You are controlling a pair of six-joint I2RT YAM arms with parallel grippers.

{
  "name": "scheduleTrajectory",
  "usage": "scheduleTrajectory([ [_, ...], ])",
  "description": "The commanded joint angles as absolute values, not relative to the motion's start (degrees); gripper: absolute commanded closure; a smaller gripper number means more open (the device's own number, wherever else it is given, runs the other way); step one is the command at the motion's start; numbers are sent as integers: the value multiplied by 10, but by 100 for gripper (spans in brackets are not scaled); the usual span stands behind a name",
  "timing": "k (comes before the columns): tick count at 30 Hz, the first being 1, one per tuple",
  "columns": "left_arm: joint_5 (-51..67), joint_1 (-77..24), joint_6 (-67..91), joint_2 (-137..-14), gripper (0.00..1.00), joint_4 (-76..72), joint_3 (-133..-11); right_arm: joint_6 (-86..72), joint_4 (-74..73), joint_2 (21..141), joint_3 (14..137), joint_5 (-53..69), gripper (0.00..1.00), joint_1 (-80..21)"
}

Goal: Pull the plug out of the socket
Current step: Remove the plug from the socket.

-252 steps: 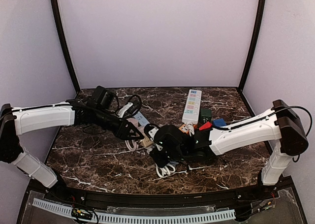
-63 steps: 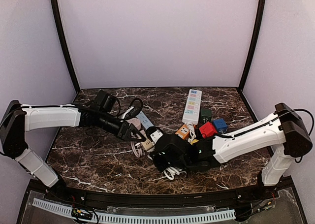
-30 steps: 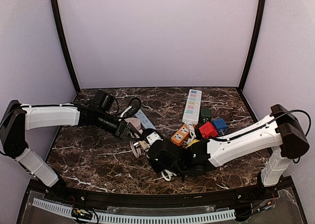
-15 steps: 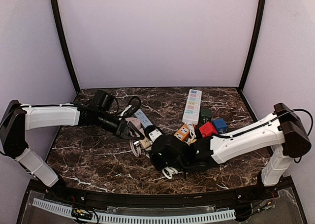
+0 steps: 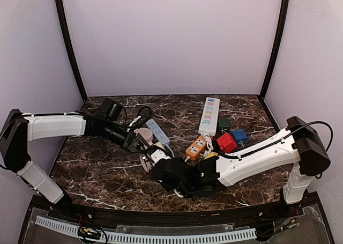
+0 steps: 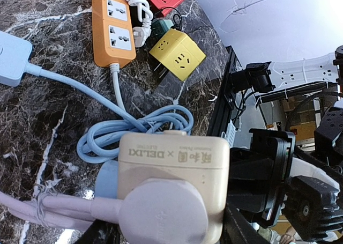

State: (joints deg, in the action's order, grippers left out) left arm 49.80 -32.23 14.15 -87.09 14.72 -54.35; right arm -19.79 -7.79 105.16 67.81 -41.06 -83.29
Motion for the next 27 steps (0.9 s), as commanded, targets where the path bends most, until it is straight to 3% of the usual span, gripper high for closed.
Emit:
scheduleTrajectory([
  [1, 421, -291, 144, -875, 90, 98, -551, -144, -62, 1032, 694, -400, 100, -885],
  [15, 433, -302, 129, -859, 91, 86, -541, -350, -93, 958, 644, -248, 100, -755],
  [27, 423, -295, 128, -862, 93, 100, -551, -192, -36, 959, 625, -240, 100, -819],
])
